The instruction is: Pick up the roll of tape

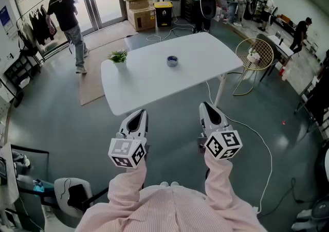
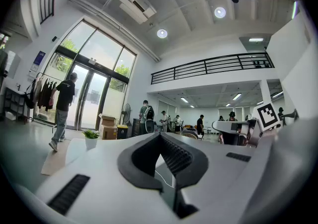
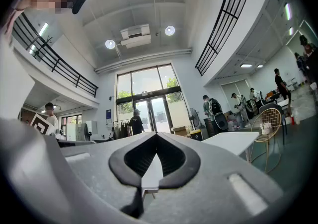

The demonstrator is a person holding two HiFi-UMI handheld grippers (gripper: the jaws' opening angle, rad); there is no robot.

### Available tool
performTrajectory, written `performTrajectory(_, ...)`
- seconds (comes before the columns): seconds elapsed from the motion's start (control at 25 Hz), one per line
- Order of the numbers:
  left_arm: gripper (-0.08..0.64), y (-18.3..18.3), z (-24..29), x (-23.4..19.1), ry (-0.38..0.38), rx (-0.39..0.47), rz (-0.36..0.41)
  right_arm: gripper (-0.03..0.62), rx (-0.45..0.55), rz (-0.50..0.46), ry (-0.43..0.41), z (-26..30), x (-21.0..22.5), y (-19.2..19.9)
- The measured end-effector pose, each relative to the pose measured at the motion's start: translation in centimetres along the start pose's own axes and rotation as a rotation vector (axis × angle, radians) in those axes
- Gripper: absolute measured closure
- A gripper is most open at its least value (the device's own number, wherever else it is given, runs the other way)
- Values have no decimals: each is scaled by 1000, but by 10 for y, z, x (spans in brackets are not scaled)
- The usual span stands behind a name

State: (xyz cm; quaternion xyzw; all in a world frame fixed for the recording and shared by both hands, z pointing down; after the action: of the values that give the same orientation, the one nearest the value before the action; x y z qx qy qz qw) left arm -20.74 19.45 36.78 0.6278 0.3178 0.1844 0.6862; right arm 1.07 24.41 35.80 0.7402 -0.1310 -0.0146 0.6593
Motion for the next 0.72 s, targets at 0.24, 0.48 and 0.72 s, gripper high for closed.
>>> performTrajectory(0.24, 558, 6, 9, 10, -10, -10, -17, 588, -38, -9, 11, -3, 16, 5)
performTrajectory(0.48, 558, 6, 17, 15, -24, -9, -16, 588, -48, 4, -19, 1, 33, 6)
performTrajectory(0.72, 558, 14, 24, 15, -40, -24, -30, 561, -73, 2, -19, 10, 41, 15)
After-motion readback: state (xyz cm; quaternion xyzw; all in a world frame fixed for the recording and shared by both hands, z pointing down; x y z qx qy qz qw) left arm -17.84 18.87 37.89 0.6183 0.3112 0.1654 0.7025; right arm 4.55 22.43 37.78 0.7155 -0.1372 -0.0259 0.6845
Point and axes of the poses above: the fingertips, and each gripper's own axes: z forward along the fingers, x to its right, y out of its underside, the point moved 2 cm from there along -z, backward along the fingers, and after that the axes turned 5 degrees about -z, right-handed, at the moved point
